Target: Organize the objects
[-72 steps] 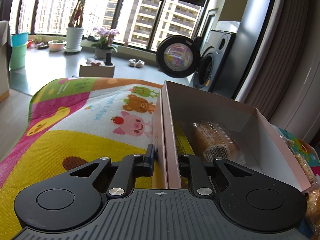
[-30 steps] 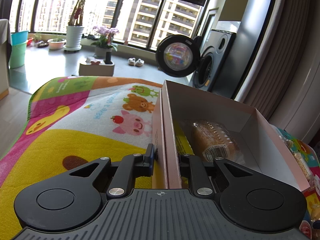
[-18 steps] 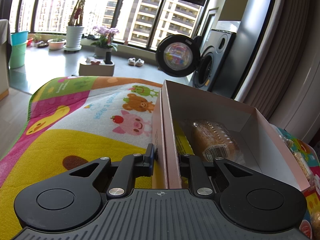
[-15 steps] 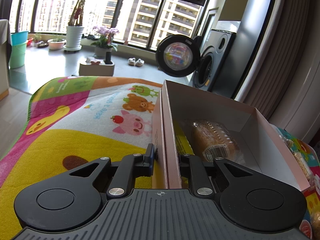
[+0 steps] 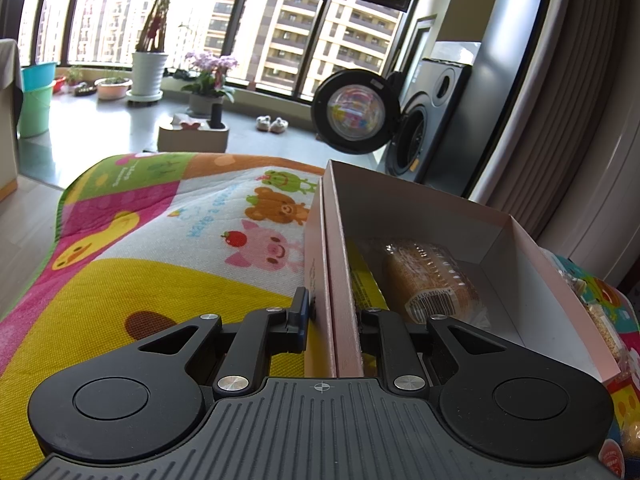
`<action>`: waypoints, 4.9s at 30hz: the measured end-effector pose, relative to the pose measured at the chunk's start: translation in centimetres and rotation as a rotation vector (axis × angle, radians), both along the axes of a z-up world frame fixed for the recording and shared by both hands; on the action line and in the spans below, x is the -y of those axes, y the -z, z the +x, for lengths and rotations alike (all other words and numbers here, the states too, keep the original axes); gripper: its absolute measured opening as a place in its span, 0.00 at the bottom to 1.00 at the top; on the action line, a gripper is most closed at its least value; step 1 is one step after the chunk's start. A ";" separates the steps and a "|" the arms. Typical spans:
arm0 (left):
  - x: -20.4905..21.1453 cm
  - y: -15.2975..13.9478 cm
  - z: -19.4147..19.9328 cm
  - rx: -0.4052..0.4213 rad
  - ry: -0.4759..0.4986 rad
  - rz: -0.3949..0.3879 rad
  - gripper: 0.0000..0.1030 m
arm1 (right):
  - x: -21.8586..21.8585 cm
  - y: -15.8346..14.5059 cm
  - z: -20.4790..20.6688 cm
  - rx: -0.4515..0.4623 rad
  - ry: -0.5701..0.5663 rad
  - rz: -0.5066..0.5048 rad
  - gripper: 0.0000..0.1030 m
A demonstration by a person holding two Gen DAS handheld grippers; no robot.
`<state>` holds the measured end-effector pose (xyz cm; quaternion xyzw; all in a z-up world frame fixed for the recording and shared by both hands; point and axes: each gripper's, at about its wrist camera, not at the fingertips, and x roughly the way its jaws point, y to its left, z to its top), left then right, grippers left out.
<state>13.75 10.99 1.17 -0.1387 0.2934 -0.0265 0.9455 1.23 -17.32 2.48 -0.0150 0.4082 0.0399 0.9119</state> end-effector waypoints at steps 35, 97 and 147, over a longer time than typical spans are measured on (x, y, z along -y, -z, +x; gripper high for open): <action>-0.1 -0.1 -0.1 -0.003 0.003 -0.007 0.17 | -8.8 -17.8 8.2 0.217 -0.106 -0.013 0.59; 0.4 -0.2 -0.2 -0.004 0.016 0.064 0.16 | 6.9 -2.5 17.3 -0.113 0.335 0.234 0.89; 1.2 0.0 -0.6 -0.010 0.017 0.080 0.15 | 4.4 -0.7 28.1 -0.164 0.159 0.386 0.48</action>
